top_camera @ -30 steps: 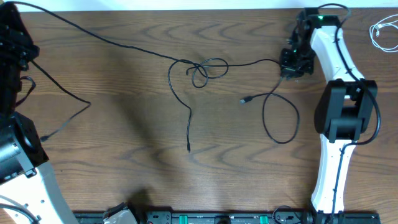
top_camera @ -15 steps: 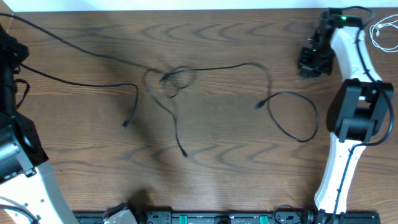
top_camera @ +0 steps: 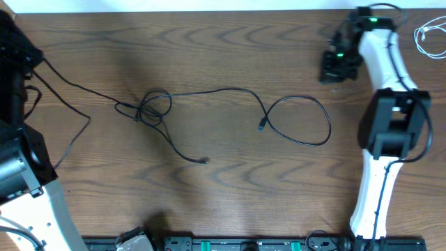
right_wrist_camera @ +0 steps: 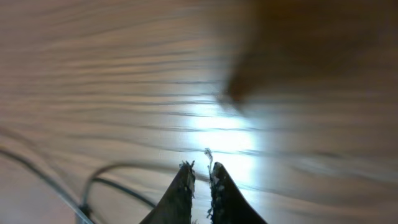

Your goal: Untangle cables

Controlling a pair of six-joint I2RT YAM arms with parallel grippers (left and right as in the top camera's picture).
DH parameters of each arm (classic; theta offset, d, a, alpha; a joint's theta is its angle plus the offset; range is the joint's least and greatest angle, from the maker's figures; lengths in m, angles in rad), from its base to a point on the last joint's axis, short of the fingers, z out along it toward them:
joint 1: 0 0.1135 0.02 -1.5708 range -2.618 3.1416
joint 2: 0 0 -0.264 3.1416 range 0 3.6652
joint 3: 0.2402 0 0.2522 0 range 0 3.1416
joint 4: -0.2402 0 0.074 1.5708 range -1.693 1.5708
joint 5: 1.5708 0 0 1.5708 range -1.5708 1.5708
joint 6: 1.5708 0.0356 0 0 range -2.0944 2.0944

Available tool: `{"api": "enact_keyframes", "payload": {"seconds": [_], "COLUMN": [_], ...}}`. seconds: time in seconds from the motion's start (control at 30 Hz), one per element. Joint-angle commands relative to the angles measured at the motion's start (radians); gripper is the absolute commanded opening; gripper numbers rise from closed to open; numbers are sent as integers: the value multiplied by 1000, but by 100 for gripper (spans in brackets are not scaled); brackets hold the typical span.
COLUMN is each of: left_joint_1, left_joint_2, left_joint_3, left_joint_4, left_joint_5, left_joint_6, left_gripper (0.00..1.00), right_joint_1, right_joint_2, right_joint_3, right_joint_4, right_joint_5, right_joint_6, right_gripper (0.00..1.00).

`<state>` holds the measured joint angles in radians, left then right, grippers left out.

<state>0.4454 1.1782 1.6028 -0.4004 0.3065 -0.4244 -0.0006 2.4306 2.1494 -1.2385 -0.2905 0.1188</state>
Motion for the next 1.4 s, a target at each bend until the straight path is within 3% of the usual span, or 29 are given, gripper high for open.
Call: {"api": "enact_keyframes", "payload": {"seconds": [0.0, 0.23, 0.37, 0.53, 0.7, 1.07, 1.37], "left_joint_1": [-28, -84, -98, -100, -105, -105, -105], "left_joint_2": [2, 2, -4, -23, -31, -34, -65], "left_joint_3": [33, 33, 33, 33, 33, 33, 33], "left_joint_4": [7, -7, -31, -104, -203, -332, -384], "left_joint_5": [131, 304, 319, 363, 444, 625, 636], "left_joint_6": [5, 1, 1, 2, 3, 33, 66], "left_gripper": [7, 7, 7, 7, 8, 7, 7], "right_joint_1": [76, 195, 263, 344, 433, 629, 669], "right_joint_2": [10, 10, 8, 8, 9, 19, 116], "right_joint_3": [-5, 13, 43, 58, 57, 55, 55], "right_joint_4": [18, 74, 96, 180, 295, 466, 560], "right_joint_5": [-55, -328, -338, -338, -337, -121, -74], "right_joint_6": [-58, -278, -320, -327, -364, -386, -381], "right_gripper": [13, 33, 41, 67, 80, 83, 81]}}
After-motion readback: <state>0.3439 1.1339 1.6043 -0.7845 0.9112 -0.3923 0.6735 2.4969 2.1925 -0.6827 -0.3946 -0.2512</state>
